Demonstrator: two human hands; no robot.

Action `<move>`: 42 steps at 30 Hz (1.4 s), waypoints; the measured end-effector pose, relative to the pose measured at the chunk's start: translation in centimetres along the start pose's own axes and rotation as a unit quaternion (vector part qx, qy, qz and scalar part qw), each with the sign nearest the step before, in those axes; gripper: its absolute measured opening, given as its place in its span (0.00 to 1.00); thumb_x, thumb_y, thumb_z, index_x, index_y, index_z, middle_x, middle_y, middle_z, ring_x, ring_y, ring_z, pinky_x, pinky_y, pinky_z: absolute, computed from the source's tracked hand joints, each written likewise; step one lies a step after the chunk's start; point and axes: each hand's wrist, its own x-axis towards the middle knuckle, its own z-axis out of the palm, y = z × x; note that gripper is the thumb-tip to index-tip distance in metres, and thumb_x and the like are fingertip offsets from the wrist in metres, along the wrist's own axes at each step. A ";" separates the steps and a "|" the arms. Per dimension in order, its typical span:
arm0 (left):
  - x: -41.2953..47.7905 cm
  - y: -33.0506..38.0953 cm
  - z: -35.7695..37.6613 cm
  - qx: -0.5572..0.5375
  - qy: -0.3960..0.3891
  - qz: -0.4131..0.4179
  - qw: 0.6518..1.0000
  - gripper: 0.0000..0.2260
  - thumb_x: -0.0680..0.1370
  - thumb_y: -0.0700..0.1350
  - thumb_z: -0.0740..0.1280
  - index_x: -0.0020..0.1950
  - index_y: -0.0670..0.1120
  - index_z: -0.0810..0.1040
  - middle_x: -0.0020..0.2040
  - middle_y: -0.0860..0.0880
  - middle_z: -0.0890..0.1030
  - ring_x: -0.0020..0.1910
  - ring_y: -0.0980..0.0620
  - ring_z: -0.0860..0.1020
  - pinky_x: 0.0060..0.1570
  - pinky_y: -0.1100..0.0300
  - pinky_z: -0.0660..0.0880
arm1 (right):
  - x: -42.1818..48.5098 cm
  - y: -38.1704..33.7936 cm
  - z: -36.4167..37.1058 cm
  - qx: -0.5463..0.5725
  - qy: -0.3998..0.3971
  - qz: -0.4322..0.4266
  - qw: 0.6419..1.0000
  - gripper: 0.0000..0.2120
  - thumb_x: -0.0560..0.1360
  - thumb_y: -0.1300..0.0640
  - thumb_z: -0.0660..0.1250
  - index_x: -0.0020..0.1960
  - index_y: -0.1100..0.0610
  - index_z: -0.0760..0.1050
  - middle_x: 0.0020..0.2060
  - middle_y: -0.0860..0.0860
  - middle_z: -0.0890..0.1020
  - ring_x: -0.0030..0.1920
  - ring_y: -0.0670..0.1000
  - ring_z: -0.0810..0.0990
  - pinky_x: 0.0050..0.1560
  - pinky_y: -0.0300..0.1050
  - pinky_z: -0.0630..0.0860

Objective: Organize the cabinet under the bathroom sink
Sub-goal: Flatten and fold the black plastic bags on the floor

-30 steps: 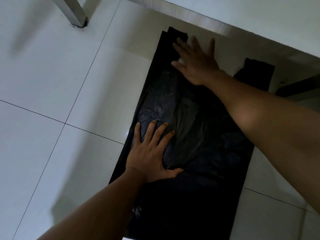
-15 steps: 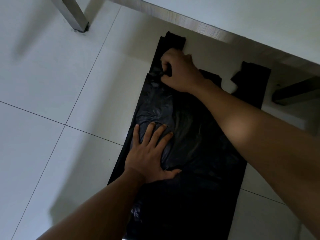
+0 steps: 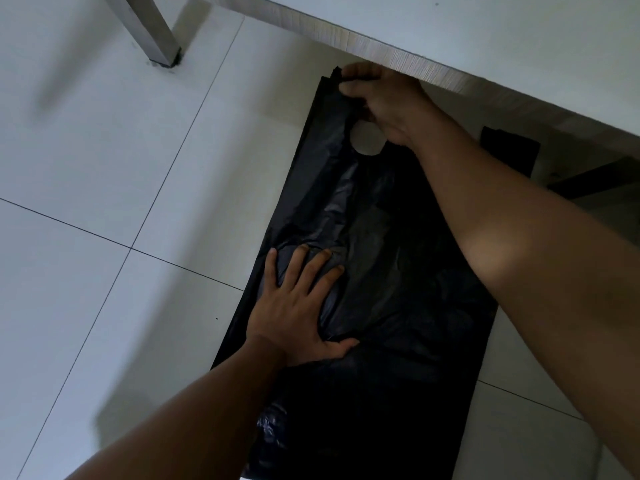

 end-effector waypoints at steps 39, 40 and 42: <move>0.1 0.1 0.0 0.011 -0.014 -0.008 1.000 0.50 0.64 0.82 0.57 0.77 0.52 0.66 0.78 0.47 0.65 0.79 0.39 0.58 0.74 0.29 0.47 | -9.7 12.7 -14.0 -0.261 0.396 -0.032 0.880 0.20 0.79 0.57 0.66 0.70 0.55 0.70 0.52 0.53 0.82 0.53 0.51 0.80 0.63 0.54 0.74; 0.1 0.1 0.1 0.009 -0.012 -0.006 1.000 0.50 0.64 0.82 0.57 0.77 0.51 0.67 0.78 0.47 0.65 0.79 0.39 0.59 0.73 0.29 0.47 | -9.2 12.4 -14.1 -0.202 0.398 -0.034 0.894 0.21 0.79 0.58 0.65 0.70 0.56 0.69 0.52 0.52 0.82 0.54 0.49 0.80 0.64 0.52 0.75; 0.1 0.1 0.1 0.008 -0.009 -0.005 1.000 0.50 0.64 0.82 0.57 0.77 0.51 0.67 0.77 0.47 0.65 0.78 0.39 0.60 0.73 0.29 0.48 | -8.2 11.8 -14.4 -0.132 0.392 -0.023 0.910 0.24 0.79 0.58 0.65 0.74 0.57 0.65 0.58 0.49 0.80 0.60 0.49 0.79 0.66 0.51 0.74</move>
